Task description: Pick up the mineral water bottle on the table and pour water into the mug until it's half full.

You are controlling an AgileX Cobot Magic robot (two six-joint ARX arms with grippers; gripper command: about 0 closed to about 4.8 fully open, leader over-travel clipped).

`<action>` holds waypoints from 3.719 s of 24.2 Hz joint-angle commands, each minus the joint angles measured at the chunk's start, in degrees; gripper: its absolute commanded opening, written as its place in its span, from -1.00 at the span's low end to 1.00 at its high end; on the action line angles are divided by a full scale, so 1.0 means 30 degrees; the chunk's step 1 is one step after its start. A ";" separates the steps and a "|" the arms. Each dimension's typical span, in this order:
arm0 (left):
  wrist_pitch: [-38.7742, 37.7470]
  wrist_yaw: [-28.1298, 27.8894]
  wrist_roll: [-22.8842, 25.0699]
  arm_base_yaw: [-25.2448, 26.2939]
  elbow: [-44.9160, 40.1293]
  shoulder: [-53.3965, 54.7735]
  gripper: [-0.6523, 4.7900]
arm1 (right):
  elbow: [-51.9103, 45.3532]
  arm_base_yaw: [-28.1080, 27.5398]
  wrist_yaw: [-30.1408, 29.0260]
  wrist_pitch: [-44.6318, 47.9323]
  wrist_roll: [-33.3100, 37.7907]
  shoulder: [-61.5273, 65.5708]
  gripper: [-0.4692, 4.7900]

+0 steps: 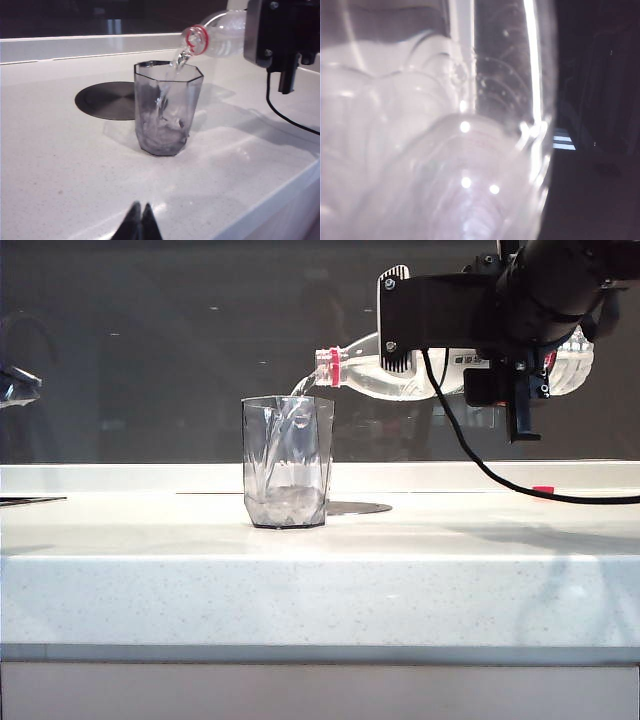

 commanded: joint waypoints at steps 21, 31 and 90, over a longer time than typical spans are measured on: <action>0.0109 0.0080 0.0036 0.0015 0.0051 0.0000 -0.78 | 0.0226 0.0015 0.0160 0.1035 -0.0947 -0.0219 0.01; 0.0109 0.0080 0.0029 0.0015 0.0051 0.0000 -0.77 | 0.0226 0.0015 0.0160 0.1035 -0.0940 -0.0219 0.01; 0.0109 0.0080 0.0036 0.0036 0.0051 0.0000 -0.78 | -0.4116 -0.3177 -0.5144 1.0120 3.0163 0.3184 0.18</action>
